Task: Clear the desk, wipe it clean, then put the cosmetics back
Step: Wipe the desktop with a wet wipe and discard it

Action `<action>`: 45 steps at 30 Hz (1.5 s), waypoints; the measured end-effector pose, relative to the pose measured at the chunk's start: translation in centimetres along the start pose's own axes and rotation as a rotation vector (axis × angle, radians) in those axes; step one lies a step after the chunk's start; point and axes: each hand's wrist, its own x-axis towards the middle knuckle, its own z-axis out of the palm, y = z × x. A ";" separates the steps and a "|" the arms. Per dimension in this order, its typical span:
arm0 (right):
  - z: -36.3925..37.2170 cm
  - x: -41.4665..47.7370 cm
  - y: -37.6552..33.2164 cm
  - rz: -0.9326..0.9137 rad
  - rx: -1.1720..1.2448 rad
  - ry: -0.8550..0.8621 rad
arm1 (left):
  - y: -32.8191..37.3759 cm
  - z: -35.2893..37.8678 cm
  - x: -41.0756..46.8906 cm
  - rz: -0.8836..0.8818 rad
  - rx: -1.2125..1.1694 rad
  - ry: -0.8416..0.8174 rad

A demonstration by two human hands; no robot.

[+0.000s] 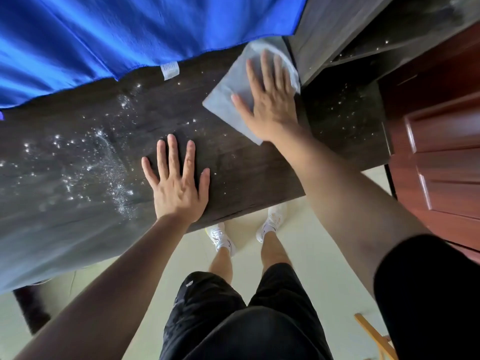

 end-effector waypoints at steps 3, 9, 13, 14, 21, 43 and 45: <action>-0.8 4.0 -1.4 0.124 0.017 -0.009 | -0.1 0.2 0.0 0.006 0.011 0.014; 1.2 -2.2 -1.8 -0.128 -0.037 0.022 | 0.0 0.2 0.0 0.004 0.016 0.007; 1.9 -6.5 -0.7 -0.290 -0.074 -0.005 | -0.1 0.3 0.0 0.008 0.020 0.008; 1.6 -5.9 -0.3 -0.306 -0.081 -0.015 | 0.0 0.3 0.0 0.010 0.017 0.008; -0.6 2.9 -5.3 0.234 0.096 0.022 | 0.1 0.1 0.0 0.021 0.027 0.037; 2.4 -7.0 -2.7 -0.367 -0.046 0.011 | -0.4 0.7 -0.1 0.055 -0.011 0.072; 3.1 -10.8 -0.4 -0.479 -0.060 -0.008 | -0.4 0.7 -0.1 0.052 -0.014 0.071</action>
